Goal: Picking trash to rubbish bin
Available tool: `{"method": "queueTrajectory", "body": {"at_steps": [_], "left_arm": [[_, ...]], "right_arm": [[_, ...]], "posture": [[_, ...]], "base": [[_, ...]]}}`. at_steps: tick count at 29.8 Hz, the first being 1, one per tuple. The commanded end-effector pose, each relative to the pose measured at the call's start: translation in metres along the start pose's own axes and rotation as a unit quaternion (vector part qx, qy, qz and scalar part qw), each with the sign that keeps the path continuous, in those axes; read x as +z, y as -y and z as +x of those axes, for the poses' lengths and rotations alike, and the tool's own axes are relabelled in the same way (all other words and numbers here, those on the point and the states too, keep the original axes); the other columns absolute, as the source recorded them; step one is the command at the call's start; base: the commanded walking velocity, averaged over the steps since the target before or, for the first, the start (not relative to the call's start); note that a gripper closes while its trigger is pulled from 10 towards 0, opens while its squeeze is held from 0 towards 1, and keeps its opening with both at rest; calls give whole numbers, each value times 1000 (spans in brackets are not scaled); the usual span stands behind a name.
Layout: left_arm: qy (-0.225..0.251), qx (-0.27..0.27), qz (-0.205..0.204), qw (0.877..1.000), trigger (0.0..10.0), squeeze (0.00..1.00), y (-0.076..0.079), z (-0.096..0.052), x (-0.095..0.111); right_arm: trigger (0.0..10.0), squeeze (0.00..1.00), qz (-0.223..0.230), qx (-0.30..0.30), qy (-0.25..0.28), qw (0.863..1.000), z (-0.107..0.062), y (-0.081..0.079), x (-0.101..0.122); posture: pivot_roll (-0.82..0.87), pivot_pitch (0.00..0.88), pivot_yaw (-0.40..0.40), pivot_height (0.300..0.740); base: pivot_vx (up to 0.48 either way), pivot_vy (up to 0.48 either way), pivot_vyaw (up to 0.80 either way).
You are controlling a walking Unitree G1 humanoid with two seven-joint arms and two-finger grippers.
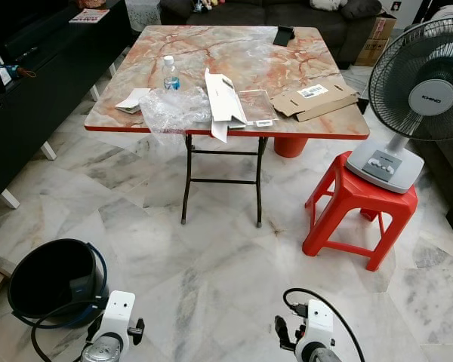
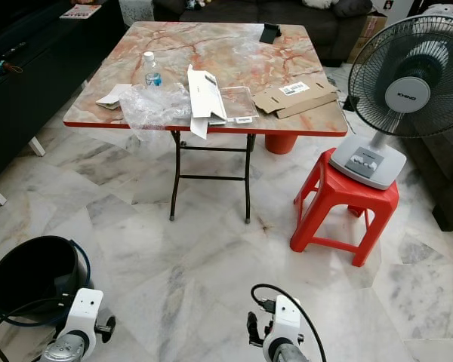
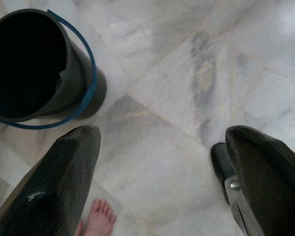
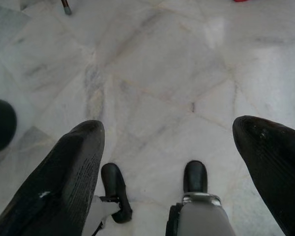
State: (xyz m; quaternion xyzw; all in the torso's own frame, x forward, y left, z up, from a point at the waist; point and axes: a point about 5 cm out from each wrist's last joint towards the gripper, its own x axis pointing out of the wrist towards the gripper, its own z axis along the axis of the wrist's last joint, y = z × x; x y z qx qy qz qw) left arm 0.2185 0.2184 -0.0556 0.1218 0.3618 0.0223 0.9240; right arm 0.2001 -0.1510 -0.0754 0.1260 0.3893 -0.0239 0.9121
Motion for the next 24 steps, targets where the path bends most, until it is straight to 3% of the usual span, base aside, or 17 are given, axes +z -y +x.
{"method": "queueTrajectory", "body": {"at_steps": [1,15,24], "left_arm": [[2,-8,9,1000,10000,0,2,0,0],[-3,-12,7,1000,10000,0,7,-2,-5],[1,-14,10,1000,10000,0,8,0,1]], "right_arm": [[10000,0,5,-1,6,1000,1,-1,3],[10000,0,4,1,0,1000,-1,1,-4],[10000,0,2,6,16,1000,3,-3,10]], "posture": [[101,116,11,740],[107,66,17,740],[81,58,12,740]], "base": [[0,0,0],[0,0,0],[0,0,0]]}}
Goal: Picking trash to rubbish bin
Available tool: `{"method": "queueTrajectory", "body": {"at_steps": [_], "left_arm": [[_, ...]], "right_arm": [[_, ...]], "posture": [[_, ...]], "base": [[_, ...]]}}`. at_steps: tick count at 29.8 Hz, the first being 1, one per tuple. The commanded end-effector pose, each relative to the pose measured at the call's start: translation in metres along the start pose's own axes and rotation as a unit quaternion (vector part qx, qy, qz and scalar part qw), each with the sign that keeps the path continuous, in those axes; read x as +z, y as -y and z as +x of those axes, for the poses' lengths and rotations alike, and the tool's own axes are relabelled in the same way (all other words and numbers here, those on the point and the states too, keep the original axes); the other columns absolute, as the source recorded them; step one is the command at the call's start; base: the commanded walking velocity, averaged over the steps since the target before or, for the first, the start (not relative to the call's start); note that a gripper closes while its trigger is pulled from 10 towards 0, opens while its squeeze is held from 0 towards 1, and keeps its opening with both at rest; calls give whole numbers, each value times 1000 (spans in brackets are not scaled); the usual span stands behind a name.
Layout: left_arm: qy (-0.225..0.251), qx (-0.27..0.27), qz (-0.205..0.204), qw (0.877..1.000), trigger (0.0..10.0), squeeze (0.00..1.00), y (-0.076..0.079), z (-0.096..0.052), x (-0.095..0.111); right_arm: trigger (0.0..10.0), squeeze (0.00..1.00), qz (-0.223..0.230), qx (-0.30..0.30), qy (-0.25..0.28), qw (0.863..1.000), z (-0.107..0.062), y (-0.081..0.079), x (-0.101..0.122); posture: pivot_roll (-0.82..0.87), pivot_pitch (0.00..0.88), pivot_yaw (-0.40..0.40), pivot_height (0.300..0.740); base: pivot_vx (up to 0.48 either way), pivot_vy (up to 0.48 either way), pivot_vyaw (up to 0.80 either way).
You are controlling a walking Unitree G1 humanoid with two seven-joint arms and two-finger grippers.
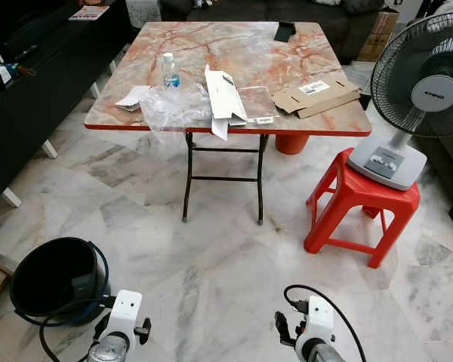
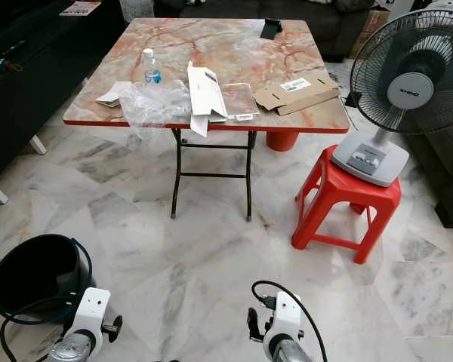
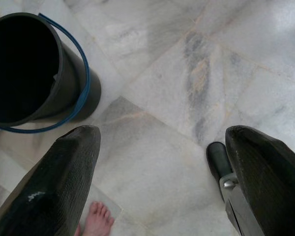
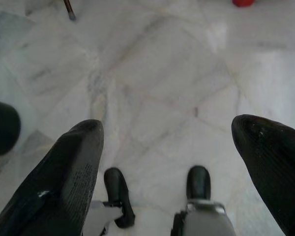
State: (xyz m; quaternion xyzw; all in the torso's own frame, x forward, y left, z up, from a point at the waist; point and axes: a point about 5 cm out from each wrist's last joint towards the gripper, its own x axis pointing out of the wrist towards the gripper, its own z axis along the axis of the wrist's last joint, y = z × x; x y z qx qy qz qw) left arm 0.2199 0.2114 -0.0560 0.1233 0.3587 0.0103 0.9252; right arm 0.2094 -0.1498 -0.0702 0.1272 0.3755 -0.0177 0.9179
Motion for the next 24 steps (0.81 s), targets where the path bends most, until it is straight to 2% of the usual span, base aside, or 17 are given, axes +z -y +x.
{"method": "queueTrajectory", "body": {"at_steps": [1,6,13,24], "left_arm": [[-3,-6,3,1000,10000,0,2,0,0],[0,-5,1,1000,10000,0,1,1,3],[9,19,-25,999,10000,0,-5,2,7],[1,29,-28,999,10000,0,-10,1,4]], "right_arm": [[10000,0,6,-4,6,1000,1,1,3],[10000,0,7,-5,7,1000,0,2,3],[10000,0,-5,-3,-6,1000,-1,3,-2],[10000,0,1,-1,1,1000,2,-1,5]], "posture": [[75,50,14,740],[77,36,12,740],[85,0,-5,740],[105,0,-8,740]], "base": [[0,0,0],[0,0,0],[0,0,0],[0,0,0]]}}
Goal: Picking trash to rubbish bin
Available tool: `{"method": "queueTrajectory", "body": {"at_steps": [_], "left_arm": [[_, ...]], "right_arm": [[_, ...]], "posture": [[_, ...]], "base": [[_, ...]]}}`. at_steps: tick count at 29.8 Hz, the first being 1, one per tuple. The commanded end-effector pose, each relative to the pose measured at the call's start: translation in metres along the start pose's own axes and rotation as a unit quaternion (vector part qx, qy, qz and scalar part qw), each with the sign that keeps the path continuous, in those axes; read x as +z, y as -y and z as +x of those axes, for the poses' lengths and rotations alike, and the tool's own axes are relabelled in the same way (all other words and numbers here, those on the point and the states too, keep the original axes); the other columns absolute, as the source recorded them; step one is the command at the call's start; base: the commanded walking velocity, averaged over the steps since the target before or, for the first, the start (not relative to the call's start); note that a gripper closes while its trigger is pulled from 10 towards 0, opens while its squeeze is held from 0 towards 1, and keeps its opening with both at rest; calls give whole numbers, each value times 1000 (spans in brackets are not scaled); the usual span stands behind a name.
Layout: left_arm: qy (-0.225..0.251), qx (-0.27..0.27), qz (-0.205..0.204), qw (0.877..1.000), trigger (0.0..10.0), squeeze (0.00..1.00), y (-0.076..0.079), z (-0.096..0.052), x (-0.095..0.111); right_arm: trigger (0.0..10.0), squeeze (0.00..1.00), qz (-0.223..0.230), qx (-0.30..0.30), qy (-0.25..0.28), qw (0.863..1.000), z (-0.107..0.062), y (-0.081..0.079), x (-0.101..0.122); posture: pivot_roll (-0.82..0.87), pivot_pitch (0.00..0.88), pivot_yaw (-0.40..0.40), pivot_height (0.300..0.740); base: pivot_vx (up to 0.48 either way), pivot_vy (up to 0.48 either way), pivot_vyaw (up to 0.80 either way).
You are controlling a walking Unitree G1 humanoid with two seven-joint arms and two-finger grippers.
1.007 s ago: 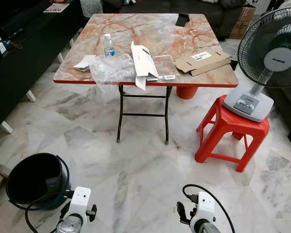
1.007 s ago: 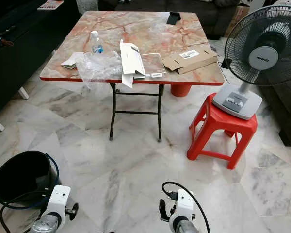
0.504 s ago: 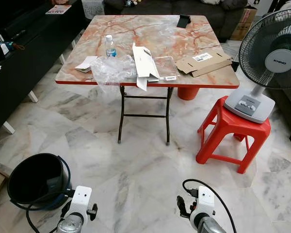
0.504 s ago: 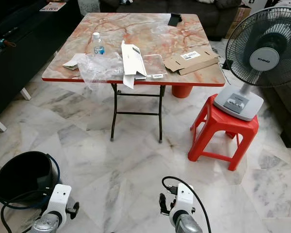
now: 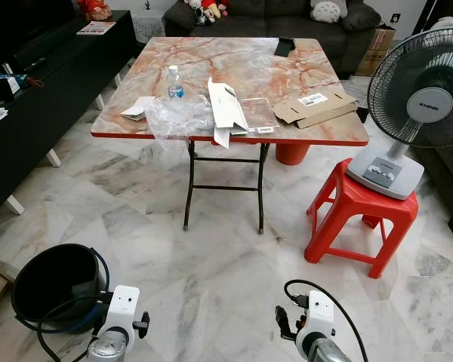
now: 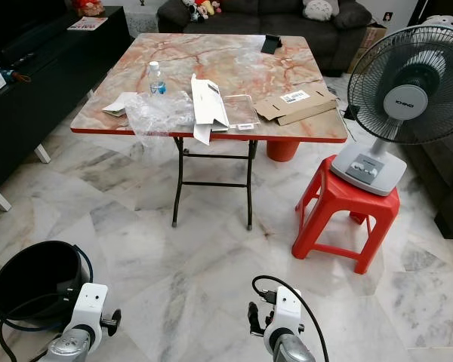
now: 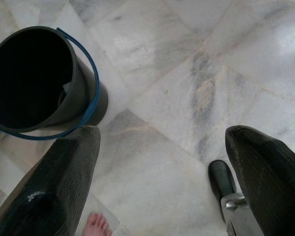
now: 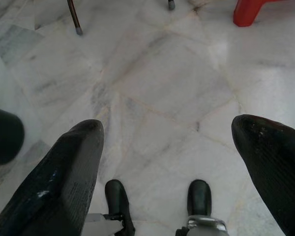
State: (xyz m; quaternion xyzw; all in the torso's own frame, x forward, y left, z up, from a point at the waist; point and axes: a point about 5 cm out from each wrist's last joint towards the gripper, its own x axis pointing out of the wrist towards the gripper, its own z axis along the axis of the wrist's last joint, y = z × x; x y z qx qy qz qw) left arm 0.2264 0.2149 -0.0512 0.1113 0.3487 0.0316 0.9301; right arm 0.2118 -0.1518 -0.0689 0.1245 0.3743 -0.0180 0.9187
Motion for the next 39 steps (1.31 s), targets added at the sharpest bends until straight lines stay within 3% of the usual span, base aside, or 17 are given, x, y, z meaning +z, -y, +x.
{"method": "queueTrajectory", "body": {"at_steps": [1,12,22,39], "left_arm": [[-7,15,-10,1000,10000,0,-6,0,-2],[-6,14,-7,1000,10000,0,-8,0,-1],[1,22,-19,1000,10000,0,-7,-1,-1],[7,24,-18,1000,10000,0,-8,0,2]], "right_arm": [[10000,0,5,1,0,1000,2,-4,3],[10000,0,10,3,1,1000,2,-8,2],[10000,0,1,1,5,1000,1,1,5],[10000,0,5,4,10,1000,3,-3,9]], "posture": [[103,0,-7,740],[113,15,-2,740],[109,63,-40,740],[115,63,-31,740]], "base": [[0,0,0],[0,0,0],[0,0,0],[300,0,0]]}}
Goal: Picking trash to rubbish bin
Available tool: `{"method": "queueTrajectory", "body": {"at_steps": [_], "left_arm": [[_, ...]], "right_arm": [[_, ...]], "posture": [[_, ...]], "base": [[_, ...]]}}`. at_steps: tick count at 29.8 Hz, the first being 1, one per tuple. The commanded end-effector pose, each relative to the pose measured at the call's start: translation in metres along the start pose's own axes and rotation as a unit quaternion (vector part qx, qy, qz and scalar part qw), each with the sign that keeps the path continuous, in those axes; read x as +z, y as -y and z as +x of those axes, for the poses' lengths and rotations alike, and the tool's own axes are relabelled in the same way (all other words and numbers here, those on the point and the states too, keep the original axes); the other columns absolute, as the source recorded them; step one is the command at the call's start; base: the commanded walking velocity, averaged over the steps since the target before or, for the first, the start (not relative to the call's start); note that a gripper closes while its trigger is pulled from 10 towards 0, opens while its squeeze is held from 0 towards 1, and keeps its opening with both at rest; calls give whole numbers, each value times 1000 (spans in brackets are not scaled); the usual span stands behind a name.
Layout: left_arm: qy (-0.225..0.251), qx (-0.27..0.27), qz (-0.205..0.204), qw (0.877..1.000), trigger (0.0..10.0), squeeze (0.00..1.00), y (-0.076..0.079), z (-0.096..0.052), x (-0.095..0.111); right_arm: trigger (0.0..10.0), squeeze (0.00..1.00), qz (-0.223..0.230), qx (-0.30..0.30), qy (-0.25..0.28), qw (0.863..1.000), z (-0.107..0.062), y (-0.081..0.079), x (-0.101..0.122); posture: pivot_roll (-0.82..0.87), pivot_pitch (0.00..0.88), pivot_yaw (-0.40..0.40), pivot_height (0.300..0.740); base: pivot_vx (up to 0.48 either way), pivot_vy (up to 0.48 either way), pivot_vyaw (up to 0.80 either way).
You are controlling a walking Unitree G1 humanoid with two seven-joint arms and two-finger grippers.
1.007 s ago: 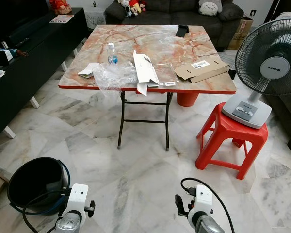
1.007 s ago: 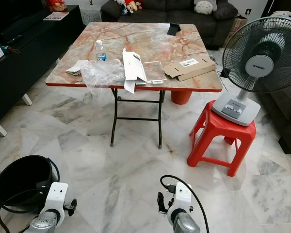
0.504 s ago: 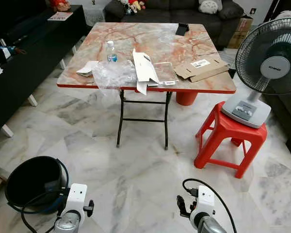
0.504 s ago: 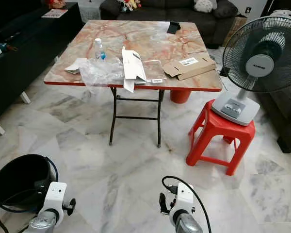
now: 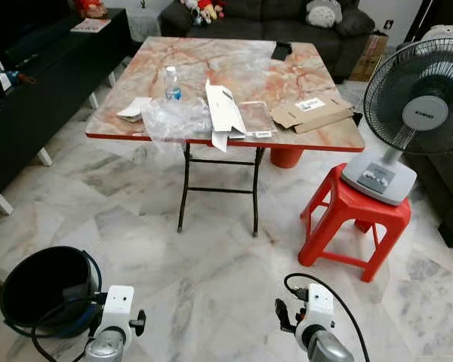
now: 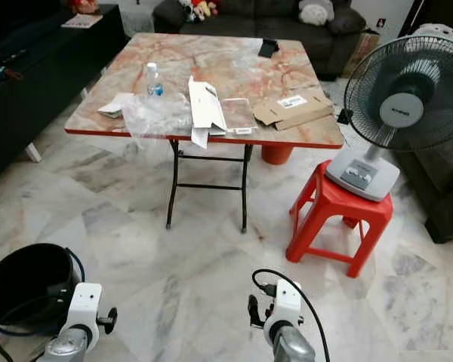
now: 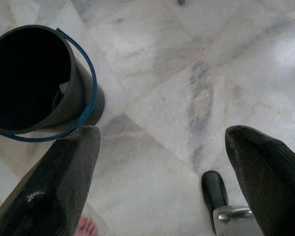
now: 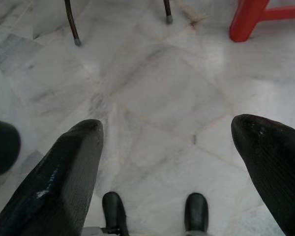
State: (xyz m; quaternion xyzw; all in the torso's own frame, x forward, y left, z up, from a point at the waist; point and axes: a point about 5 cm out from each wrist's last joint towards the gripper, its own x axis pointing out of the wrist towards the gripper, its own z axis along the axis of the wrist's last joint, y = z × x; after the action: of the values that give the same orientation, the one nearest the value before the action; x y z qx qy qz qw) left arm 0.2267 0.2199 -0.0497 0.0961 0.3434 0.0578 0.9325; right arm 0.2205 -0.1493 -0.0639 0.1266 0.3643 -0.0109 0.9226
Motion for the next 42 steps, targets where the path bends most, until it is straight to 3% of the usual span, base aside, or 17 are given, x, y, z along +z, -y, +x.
{"method": "queueTrajectory", "body": {"at_steps": [1,24,42], "left_arm": [[5,4,7,1000,10000,0,-4,1,3],[10,-9,28,1000,10000,0,-3,3,9],[10,-17,38,999,10000,0,0,2,8]], "right_arm": [[10000,0,7,-5,-1,1000,-1,1,-2],[10000,0,12,-5,-5,1000,0,-2,-4],[10000,0,13,-6,-9,1000,-2,-2,-8]], "posture": [[114,61,-25,740],[100,0,11,740],[101,0,19,740]], "base": [[322,0,0],[332,0,0],[340,0,0]]}}
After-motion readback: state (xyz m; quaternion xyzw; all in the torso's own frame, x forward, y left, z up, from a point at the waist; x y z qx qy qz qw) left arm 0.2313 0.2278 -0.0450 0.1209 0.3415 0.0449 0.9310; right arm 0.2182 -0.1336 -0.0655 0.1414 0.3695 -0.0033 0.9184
